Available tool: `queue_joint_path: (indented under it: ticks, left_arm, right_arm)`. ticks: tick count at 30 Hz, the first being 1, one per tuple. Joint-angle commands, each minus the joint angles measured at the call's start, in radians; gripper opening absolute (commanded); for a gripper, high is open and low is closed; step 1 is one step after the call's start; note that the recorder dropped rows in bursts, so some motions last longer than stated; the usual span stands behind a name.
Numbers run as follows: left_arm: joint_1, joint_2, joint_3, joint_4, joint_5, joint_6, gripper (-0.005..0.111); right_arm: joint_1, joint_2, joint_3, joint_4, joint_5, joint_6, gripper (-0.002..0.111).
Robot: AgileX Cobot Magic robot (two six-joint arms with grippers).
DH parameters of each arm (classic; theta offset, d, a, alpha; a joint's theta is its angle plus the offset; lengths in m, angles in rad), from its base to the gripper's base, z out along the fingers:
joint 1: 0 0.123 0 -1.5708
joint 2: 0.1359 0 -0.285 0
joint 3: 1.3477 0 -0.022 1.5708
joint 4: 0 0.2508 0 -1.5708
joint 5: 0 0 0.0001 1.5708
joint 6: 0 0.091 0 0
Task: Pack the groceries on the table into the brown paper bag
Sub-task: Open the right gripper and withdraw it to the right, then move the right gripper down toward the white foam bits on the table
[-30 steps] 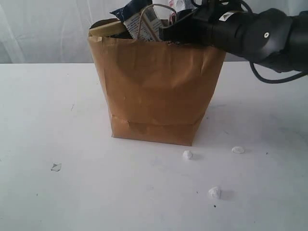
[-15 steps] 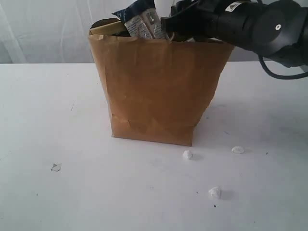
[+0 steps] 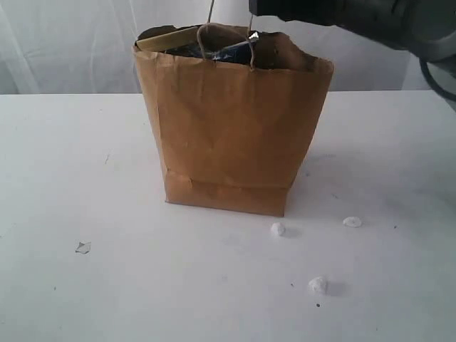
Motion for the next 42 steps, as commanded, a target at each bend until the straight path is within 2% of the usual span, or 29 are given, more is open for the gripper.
queue_joint_path:
  ticks: [1,3,13,15,19,21,25,27,34,37,40,42]
  left_arm:
    - [-0.007,-0.009,0.002,0.006,-0.003,-0.001,0.000]
    - [-0.007,-0.009,0.002,0.006,-0.003,-0.001,0.000]
    - [-0.007,-0.009,0.002,0.006,-0.003,-0.001,0.000]
    - [-0.007,-0.009,0.002,0.006,-0.003,-0.001,0.000]
    - [-0.007,-0.009,0.002,0.006,-0.003,-0.001,0.000]
    - [-0.007,-0.009,0.002,0.006,-0.003,-0.001,0.000]
    - [-0.007,-0.009,0.002,0.006,-0.003,-0.001,0.000]
    - [-0.007,-0.009,0.002,0.006,-0.003,-0.001,0.000]
    - [-0.007,-0.009,0.002,0.006,-0.003,-0.001,0.000]
    - [-0.007,-0.009,0.005,-0.010,0.036,0.010,0.000]
    - [-0.007,-0.009,0.043,-0.030,0.031,0.029,0.000]
    - [-0.007,-0.009,0.091,-0.104,0.024,0.020,0.000]
  right_arm:
    - [-0.072,-0.008,0.001,0.002,0.050,-0.068,0.016]
    - [-0.150,-0.022,0.001,0.002,0.136,-0.068,0.000]
    - [-0.401,-0.057,0.001,-0.029,0.588,-0.057,0.000]
    - [-0.433,-0.057,0.001,-0.093,0.688,0.002,0.000]
    - [-0.471,-0.057,0.001,-0.325,0.927,0.252,0.000]
    - [-0.472,-0.055,0.001,-0.369,1.043,0.322,0.000]
    - [-0.456,-0.049,0.001,-0.354,1.318,0.245,0.000]
    - [-0.440,-0.047,0.001,-0.359,1.376,0.245,0.000]
    - [-0.288,-0.003,0.003,-0.398,1.374,0.262,0.000]
    - [-0.212,0.046,0.021,-0.459,1.315,0.280,0.000]
    - [-0.168,0.086,0.040,-0.463,1.252,0.280,0.000]
    - [-0.152,0.109,0.050,-0.461,1.228,0.268,0.000]
